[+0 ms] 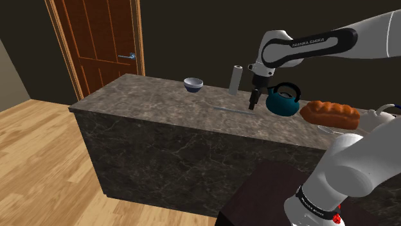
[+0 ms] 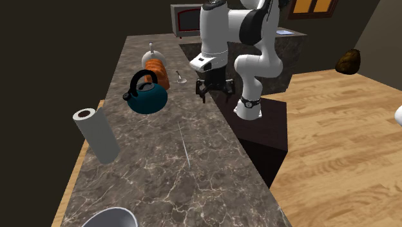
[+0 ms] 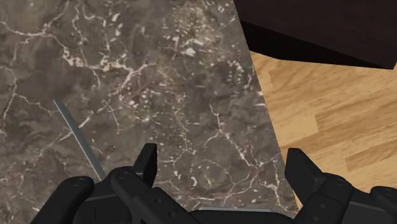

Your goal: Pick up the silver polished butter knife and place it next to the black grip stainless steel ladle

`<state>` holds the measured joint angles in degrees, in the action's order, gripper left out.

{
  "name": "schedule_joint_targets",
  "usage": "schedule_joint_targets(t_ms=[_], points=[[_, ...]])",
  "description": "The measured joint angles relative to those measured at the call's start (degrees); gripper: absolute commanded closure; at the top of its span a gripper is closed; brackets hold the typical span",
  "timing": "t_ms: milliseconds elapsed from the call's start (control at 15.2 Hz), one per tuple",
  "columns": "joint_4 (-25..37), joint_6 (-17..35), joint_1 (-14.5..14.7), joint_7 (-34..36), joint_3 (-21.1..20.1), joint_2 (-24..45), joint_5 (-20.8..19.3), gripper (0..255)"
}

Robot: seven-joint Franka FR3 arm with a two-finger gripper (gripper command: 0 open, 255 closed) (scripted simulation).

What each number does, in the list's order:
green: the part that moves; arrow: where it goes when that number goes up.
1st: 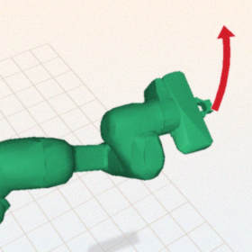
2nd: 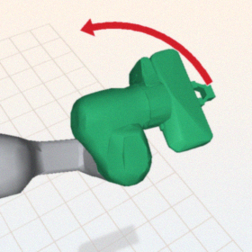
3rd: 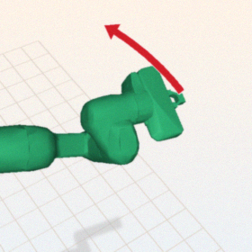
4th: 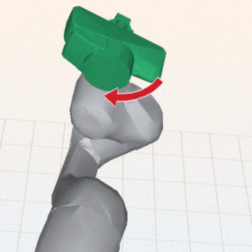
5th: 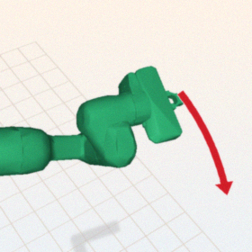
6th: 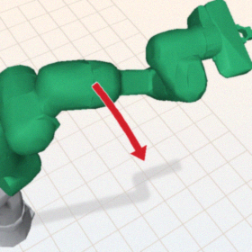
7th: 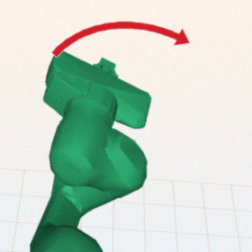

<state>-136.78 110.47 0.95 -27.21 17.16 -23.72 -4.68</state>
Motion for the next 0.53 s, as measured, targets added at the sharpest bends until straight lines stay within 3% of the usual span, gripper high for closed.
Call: schedule_joint_targets(t_ms=[528], points=[[9.84, 10.0, 2.38, -19.25, 5.91, 17.33, 4.17, 0]])
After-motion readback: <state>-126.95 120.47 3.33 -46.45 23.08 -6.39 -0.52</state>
